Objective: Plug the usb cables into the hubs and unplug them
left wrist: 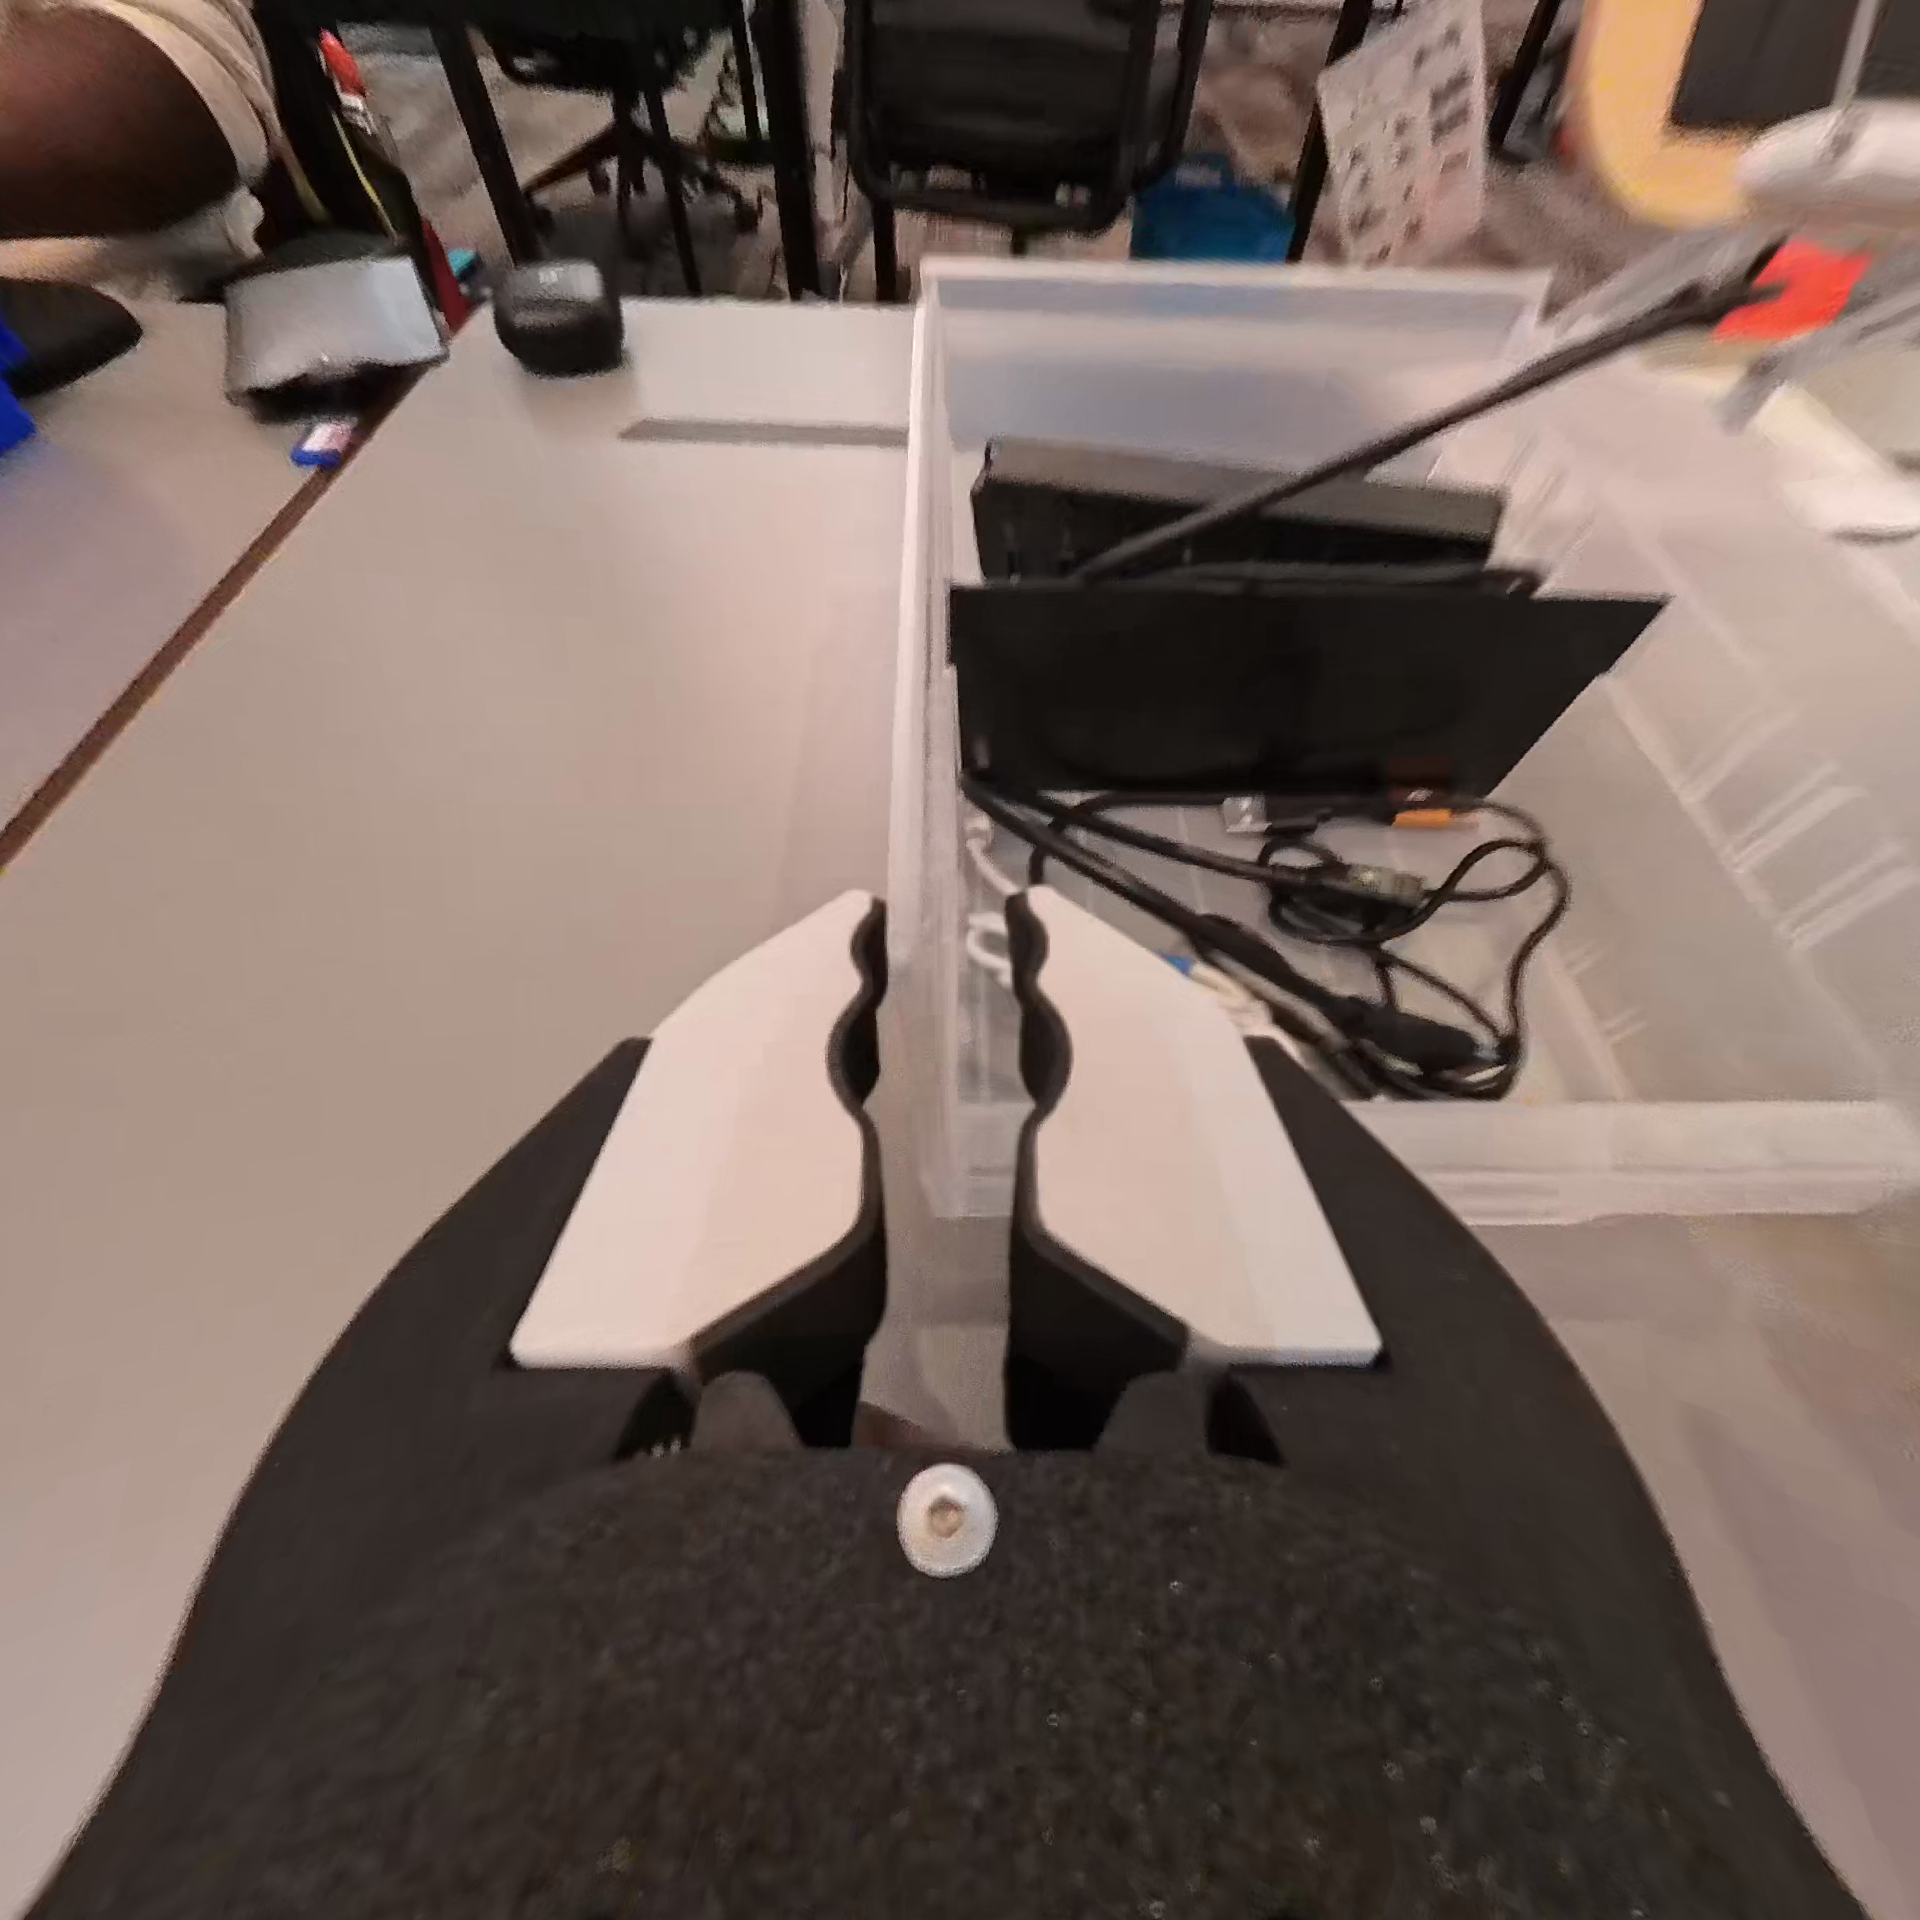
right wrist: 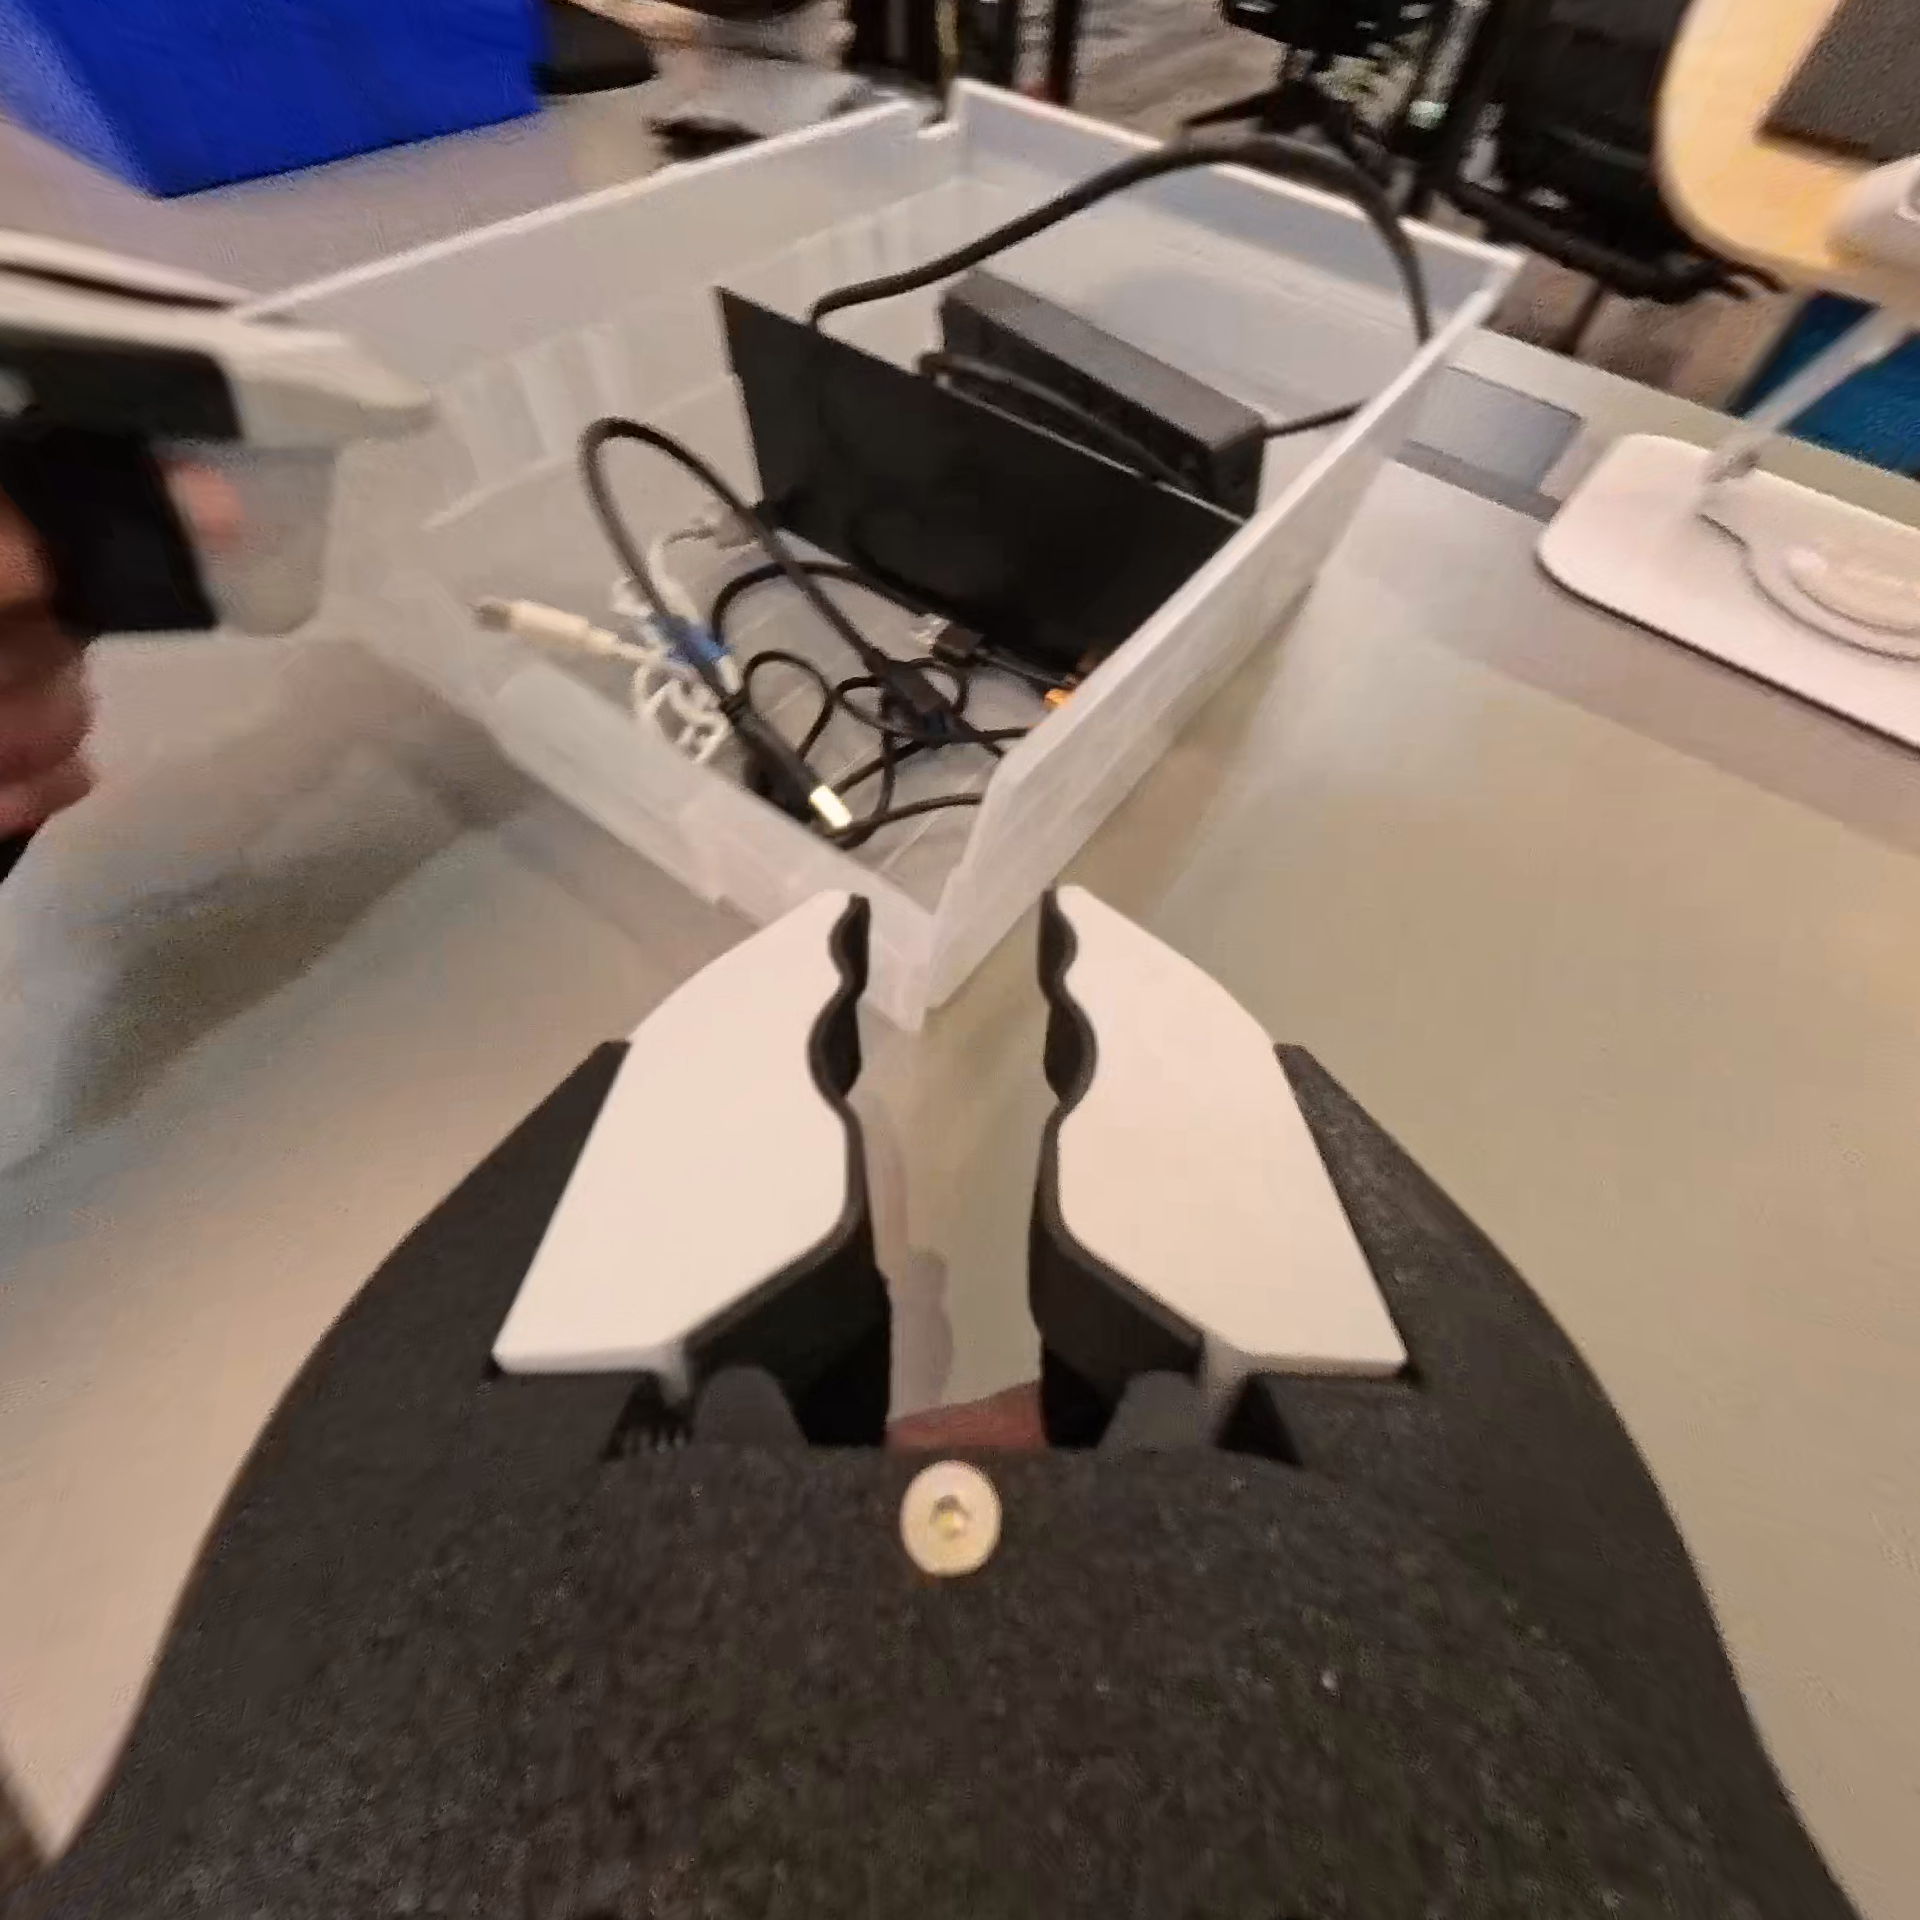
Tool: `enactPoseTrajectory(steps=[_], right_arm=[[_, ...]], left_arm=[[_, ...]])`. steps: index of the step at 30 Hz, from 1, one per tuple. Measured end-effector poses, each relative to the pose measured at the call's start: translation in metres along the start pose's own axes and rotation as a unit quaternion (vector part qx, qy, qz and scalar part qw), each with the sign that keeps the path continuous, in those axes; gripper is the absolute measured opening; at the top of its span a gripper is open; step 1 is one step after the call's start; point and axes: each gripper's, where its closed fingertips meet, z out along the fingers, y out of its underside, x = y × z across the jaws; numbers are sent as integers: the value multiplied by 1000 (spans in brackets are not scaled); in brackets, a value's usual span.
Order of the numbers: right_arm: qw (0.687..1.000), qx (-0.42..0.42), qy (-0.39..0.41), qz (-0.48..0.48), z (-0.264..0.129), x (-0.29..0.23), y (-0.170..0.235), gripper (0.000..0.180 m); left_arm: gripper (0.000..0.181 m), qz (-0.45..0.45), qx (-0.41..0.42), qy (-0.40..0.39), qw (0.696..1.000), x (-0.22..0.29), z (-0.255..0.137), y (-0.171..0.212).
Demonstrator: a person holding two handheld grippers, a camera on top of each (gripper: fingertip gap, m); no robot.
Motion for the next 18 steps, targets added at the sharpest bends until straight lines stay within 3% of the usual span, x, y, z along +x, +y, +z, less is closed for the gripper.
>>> enactPoseTrajectory(steps=[3,6,10,13,18], right_arm=[[996,-23,-81,-43,-44,4,21,41],[995,-29,-78,-56,-89,48,45,40],[1000,-14,-10,8,-148,147,78,40],[996,-2,82,39,-203,227,114,38],[968,69,161,180,-272,317,129,36]], left_arm=[[30,-56,49,16,997,6,-17,-16],[32,-67,81,-17,994,2,-29,-26],[32,-45,109,-49,992,13,-45,-34],[31,-70,77,-89,991,29,-53,-18],[31,-44,43,25,998,117,-52,2]])
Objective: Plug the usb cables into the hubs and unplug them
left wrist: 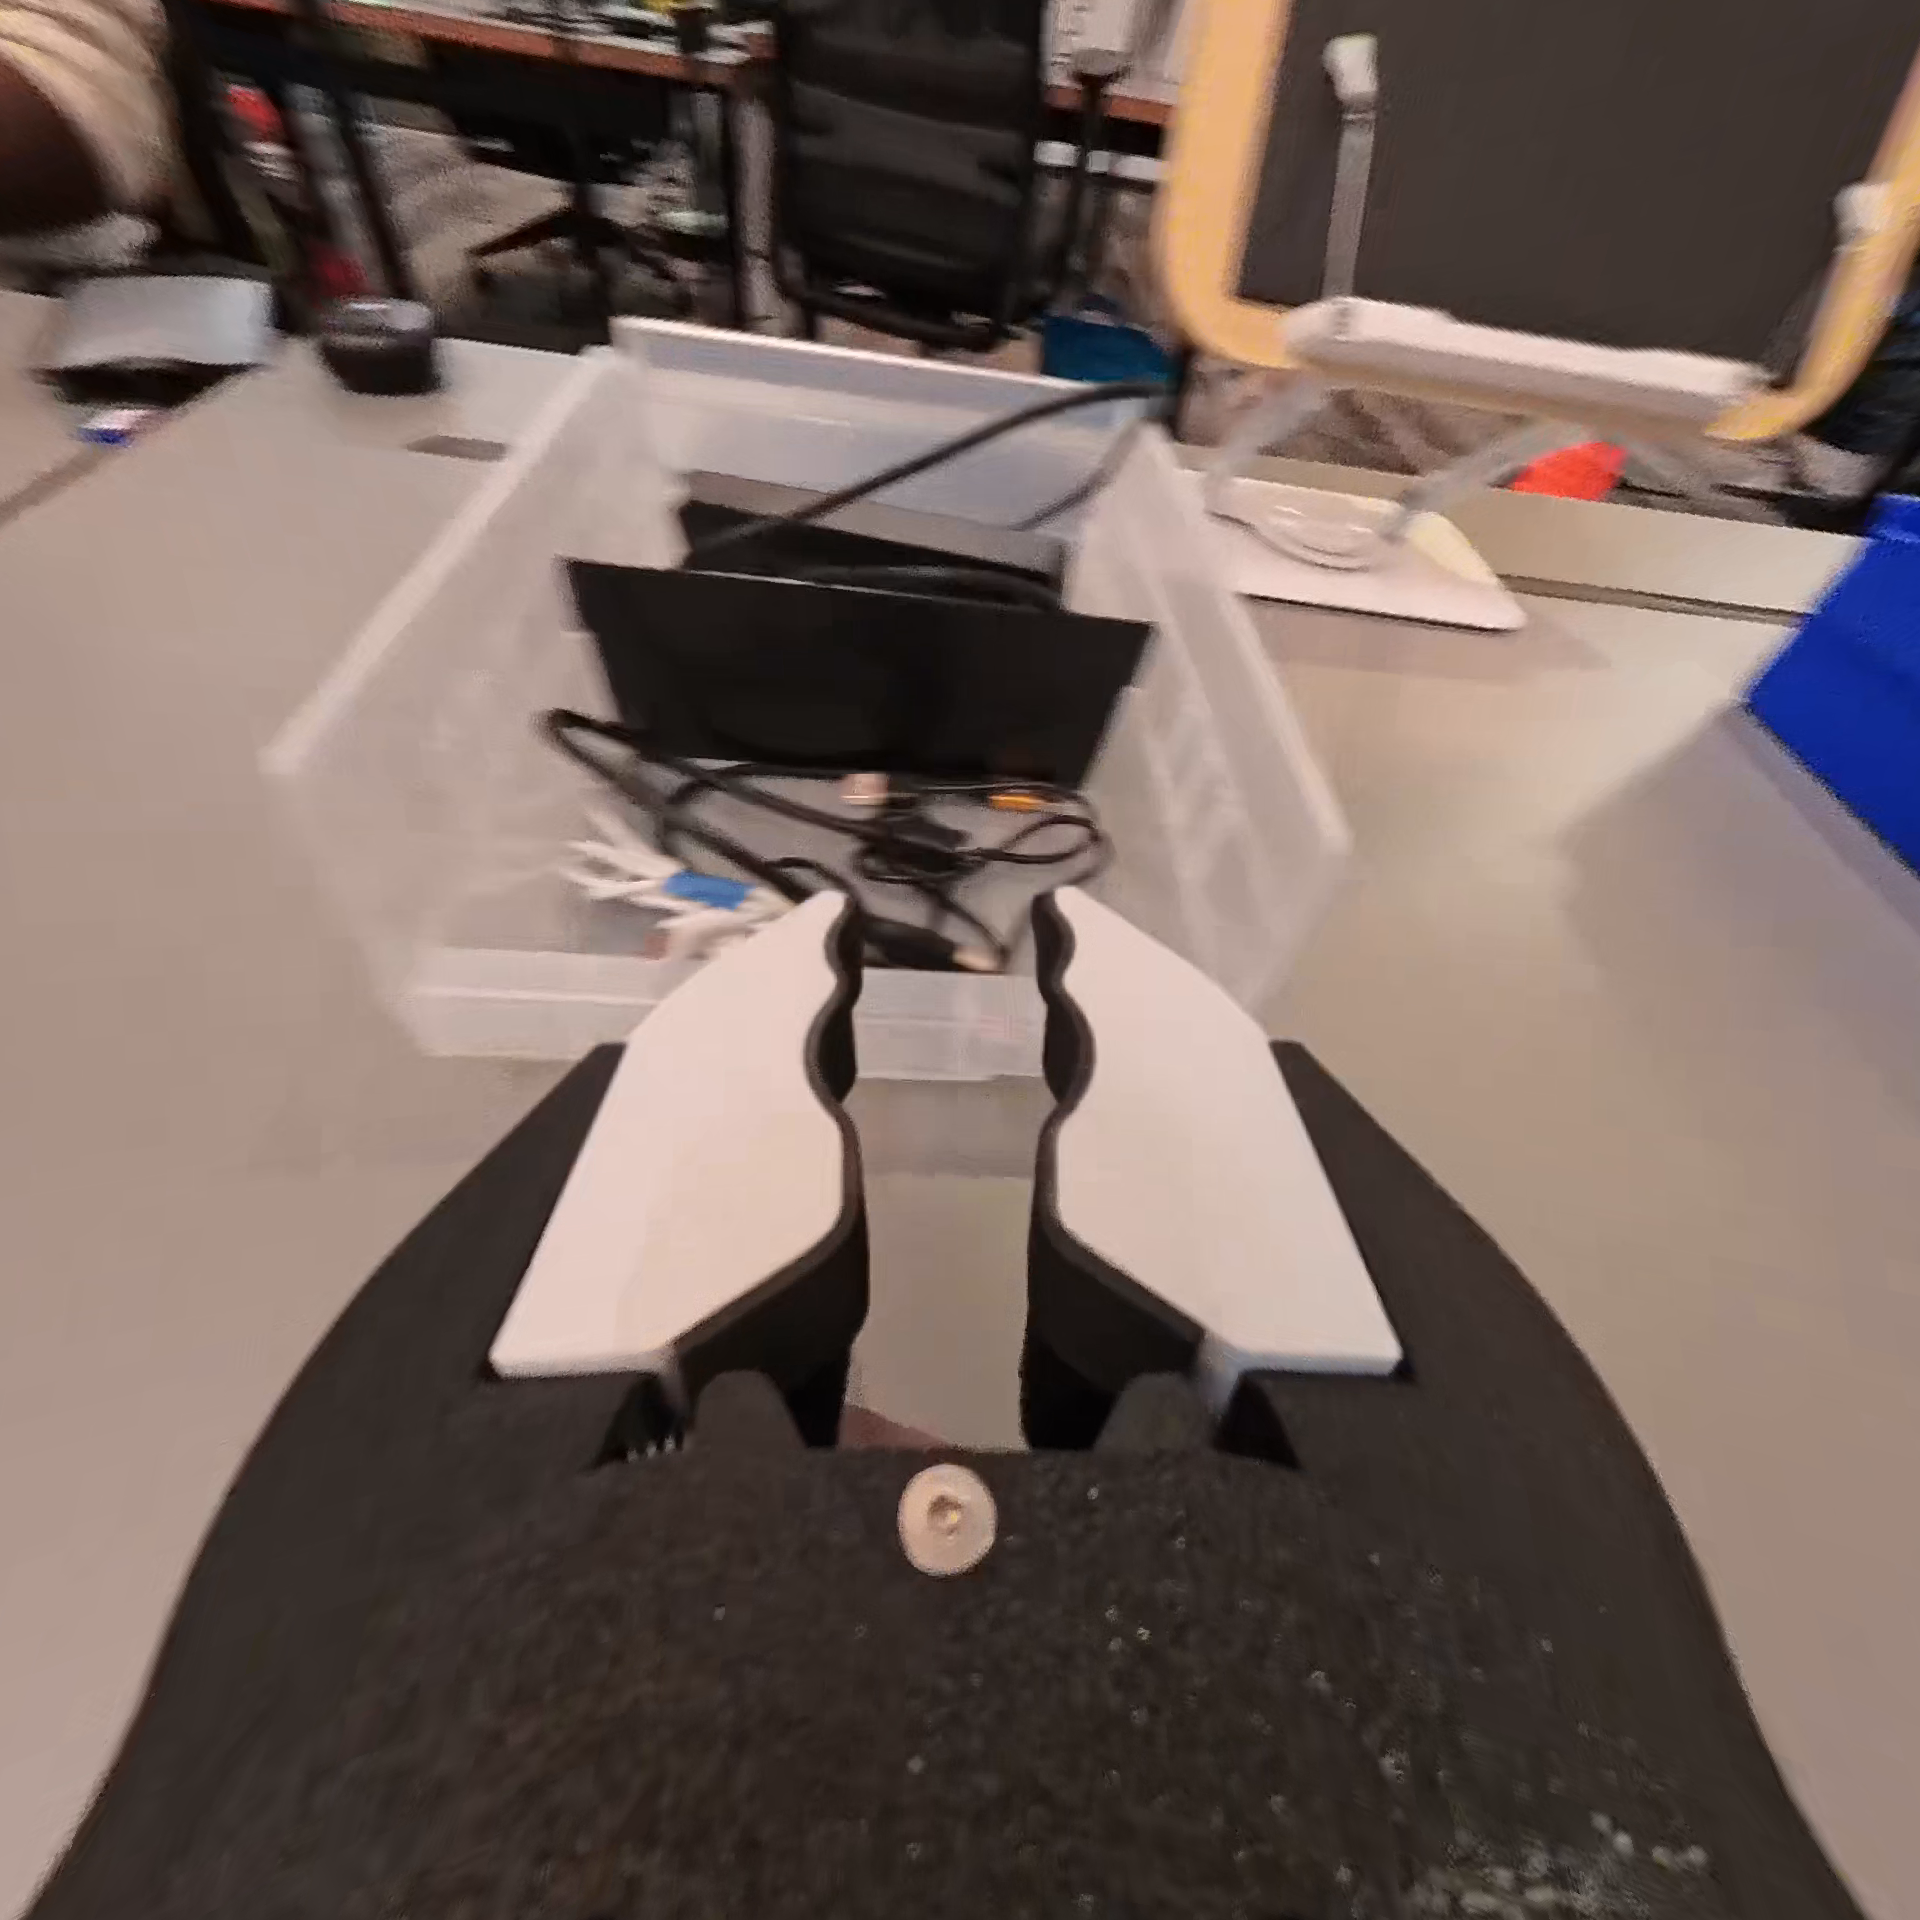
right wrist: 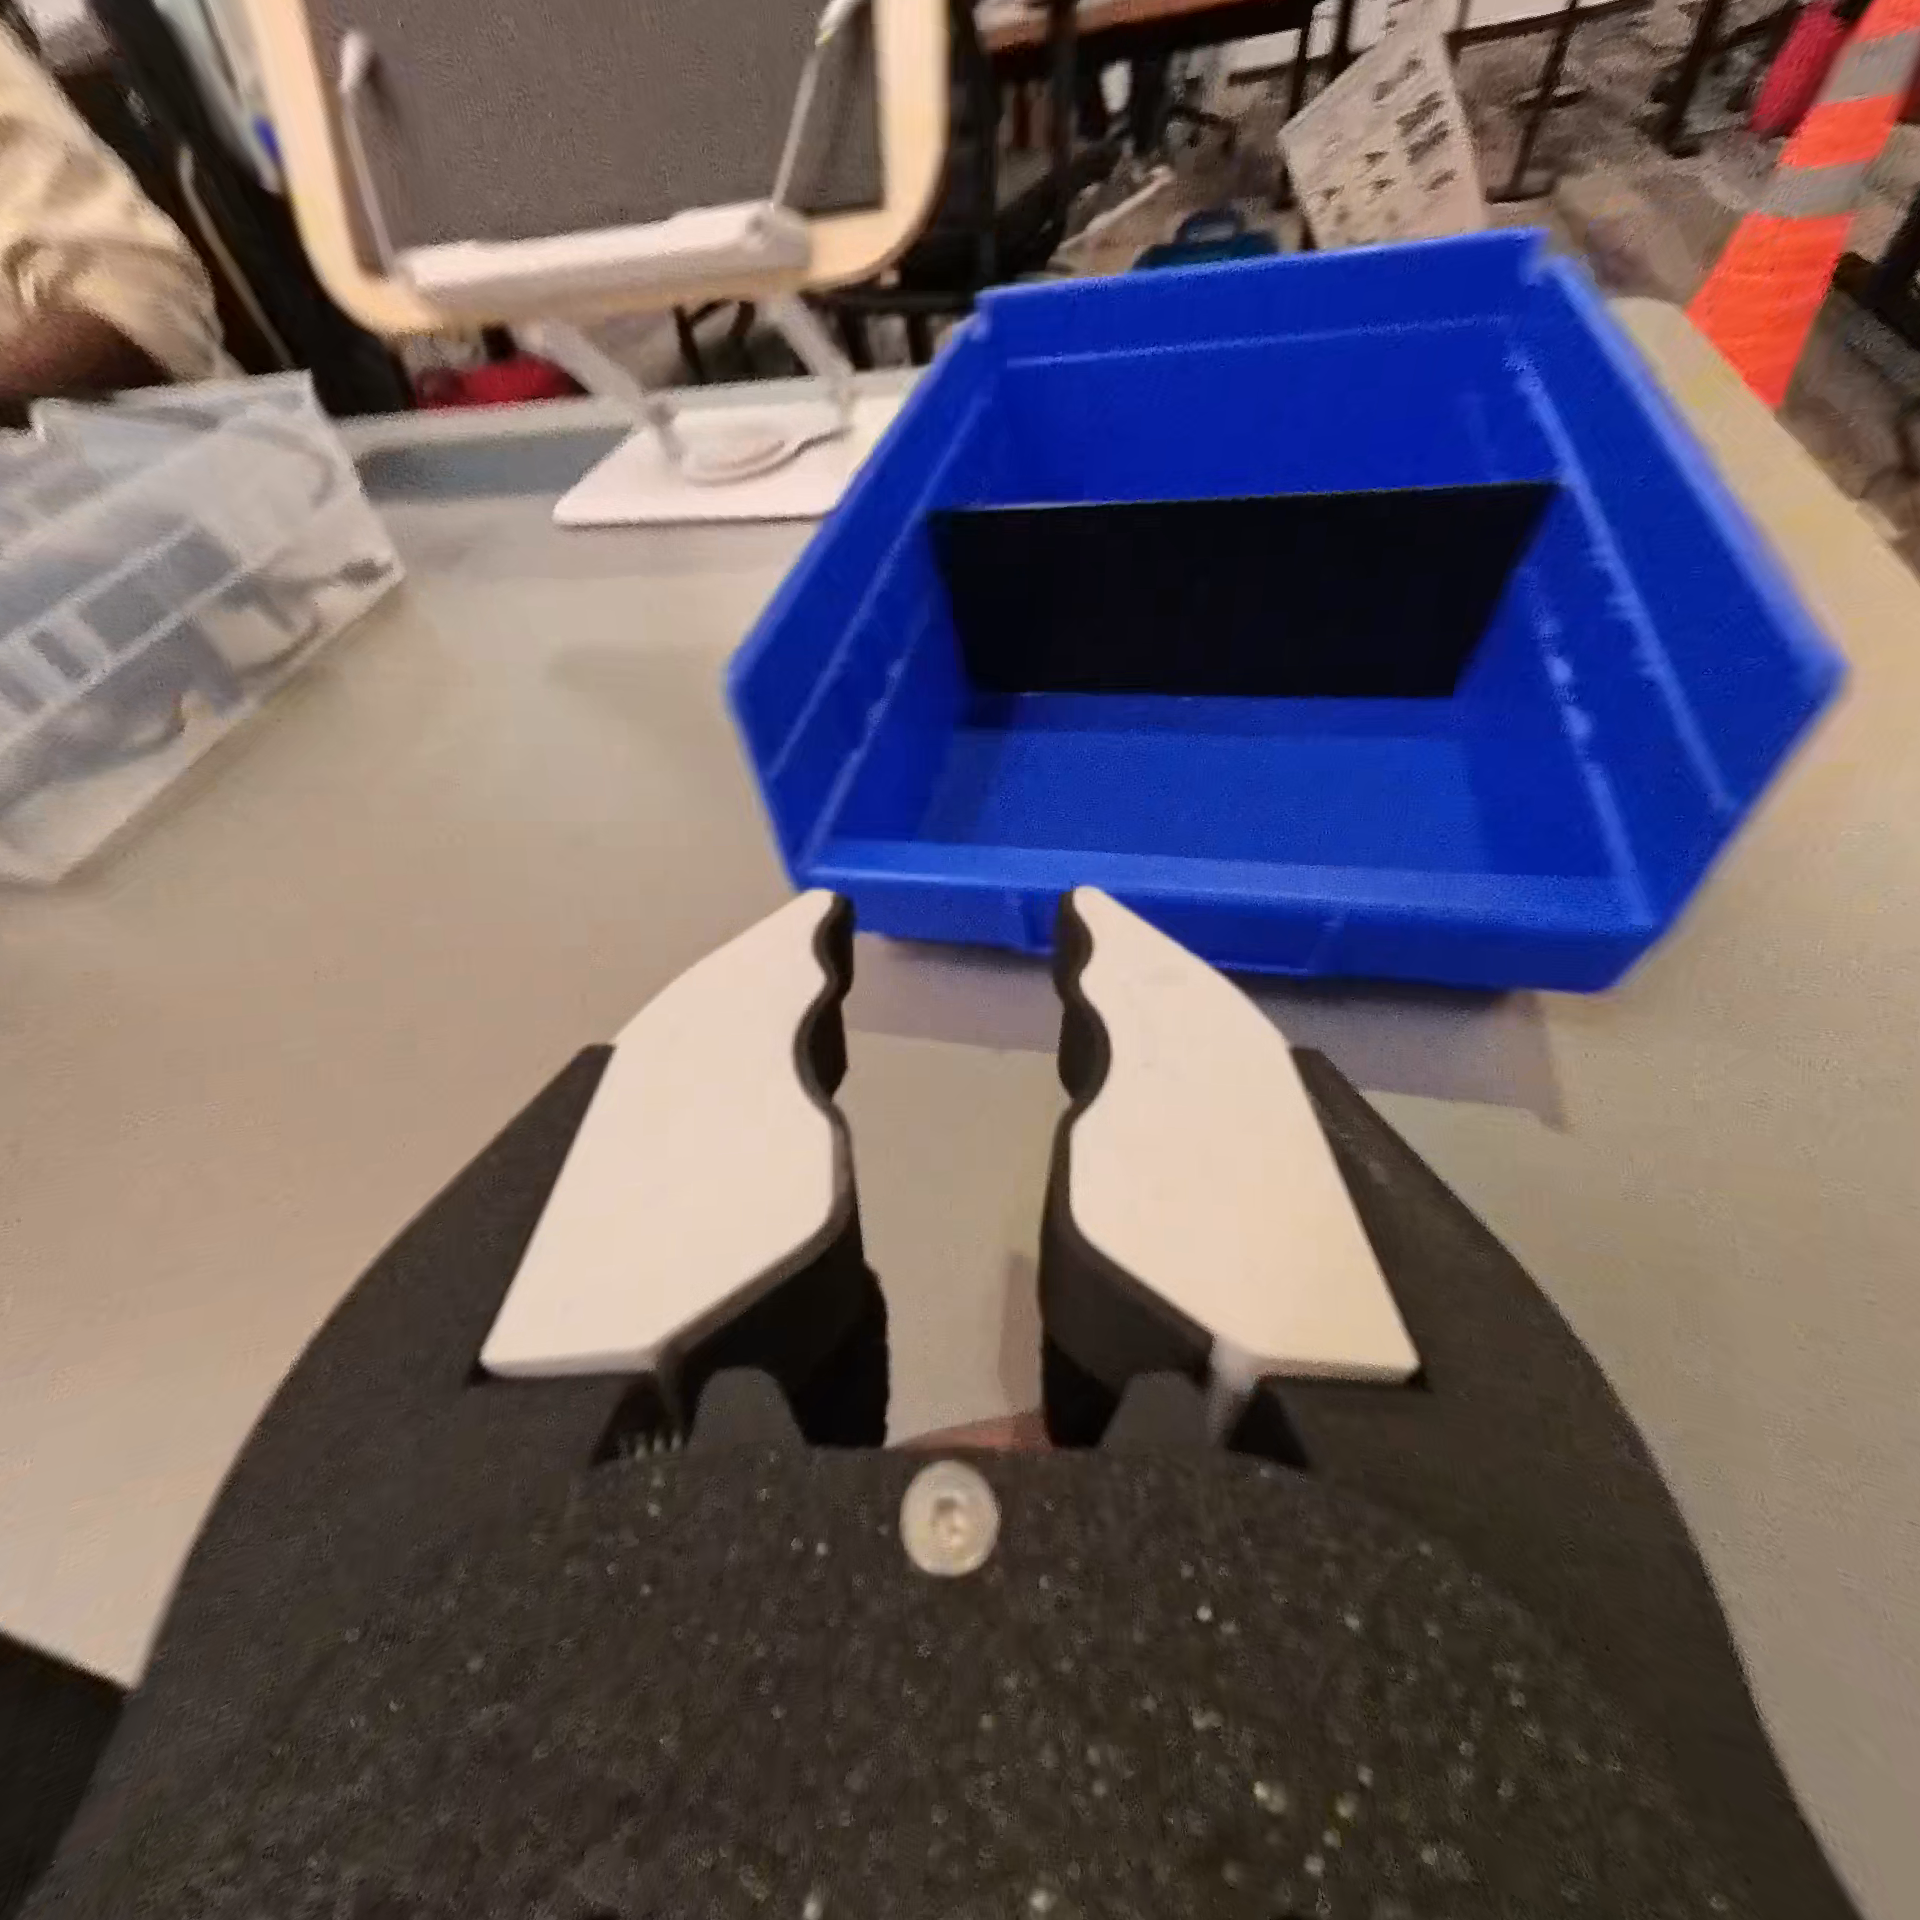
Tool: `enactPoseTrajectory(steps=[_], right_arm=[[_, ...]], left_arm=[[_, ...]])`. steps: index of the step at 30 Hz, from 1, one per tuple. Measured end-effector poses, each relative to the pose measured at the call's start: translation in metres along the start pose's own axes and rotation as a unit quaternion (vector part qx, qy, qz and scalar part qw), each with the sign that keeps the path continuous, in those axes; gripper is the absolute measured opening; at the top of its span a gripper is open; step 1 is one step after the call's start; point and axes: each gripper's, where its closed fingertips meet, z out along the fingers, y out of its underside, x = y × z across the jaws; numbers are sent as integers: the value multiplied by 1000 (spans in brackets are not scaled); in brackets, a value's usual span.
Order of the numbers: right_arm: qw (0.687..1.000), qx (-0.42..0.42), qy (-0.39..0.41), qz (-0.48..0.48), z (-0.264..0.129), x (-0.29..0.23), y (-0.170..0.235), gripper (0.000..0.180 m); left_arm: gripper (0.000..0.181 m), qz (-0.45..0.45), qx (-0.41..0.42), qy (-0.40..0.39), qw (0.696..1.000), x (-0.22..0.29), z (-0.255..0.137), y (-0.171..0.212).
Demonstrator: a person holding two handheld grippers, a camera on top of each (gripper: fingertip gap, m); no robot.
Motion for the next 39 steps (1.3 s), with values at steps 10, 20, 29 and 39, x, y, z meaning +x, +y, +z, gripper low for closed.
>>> enactPoseTrajectory(steps=[10,20,29,39], right_arm=[[996,19,39,75,5,57,2,35],[996,14,46,81,4,60,5,30],[998,8,39,48,6,44,5,28],[1000,0,13,8,12,17,8,28]], left_arm=[[29,25,-18,89,996,31,4,10],[29,16,-34,73,997,2,6,12],[31,20,-58,69,996,-20,7,16],[32,307,-164,204,915,-25,20,-5]])
